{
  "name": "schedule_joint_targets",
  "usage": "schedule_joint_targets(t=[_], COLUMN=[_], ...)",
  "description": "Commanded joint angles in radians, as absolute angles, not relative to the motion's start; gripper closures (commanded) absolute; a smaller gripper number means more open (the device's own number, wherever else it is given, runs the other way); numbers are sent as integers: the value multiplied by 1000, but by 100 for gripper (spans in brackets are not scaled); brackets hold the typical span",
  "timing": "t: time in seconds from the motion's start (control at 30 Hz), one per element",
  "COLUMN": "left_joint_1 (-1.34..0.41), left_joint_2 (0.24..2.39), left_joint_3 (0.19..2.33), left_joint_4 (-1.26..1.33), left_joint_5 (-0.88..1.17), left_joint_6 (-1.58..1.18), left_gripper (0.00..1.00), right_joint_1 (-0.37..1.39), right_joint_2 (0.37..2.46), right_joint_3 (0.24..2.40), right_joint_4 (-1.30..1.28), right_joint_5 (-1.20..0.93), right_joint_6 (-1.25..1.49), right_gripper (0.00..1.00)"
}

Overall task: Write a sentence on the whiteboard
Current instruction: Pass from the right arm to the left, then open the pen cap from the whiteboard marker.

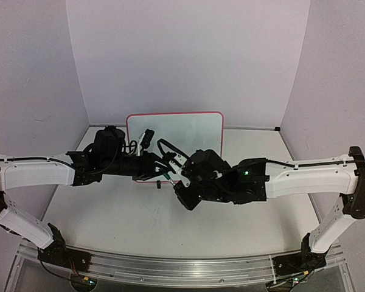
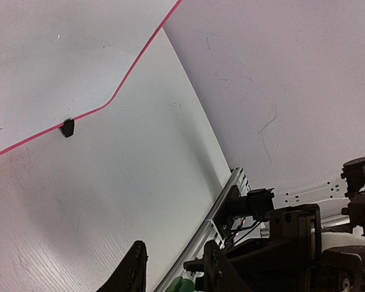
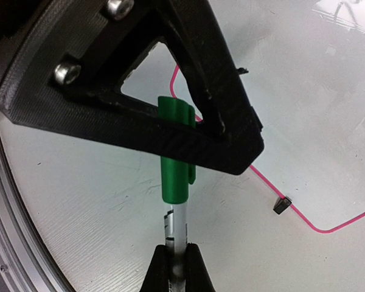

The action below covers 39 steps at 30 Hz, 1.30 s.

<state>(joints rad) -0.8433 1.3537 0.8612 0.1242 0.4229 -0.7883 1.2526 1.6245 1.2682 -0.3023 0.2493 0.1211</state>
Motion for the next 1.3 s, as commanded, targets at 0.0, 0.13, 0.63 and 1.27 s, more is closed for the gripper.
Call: schedule_joint_targets(t=[0.0,0.13,0.63,1.27], left_joint_1=[-840,-840,-841,-829], left_joint_2=[1350,1357,1396,1303], left_joint_3=[852,856,871,846], left_joint_4=[157,149,152,386], left_joint_5=[431,433,482,325], left_joint_6=[-800,-806,-828,-913], left_gripper=[72,75,96,100], right_joint_1=[1252,1252,1252,1033], right_joint_2=[1637,1638,1651,1336], right_joint_3=[1308,1309,1303,1011], right_joint_4=[-284,-284,-284,38], right_joint_5=[296,318,365,-12], right_joint_6=[101,100,95,393], right_gripper=[100,100,100,2])
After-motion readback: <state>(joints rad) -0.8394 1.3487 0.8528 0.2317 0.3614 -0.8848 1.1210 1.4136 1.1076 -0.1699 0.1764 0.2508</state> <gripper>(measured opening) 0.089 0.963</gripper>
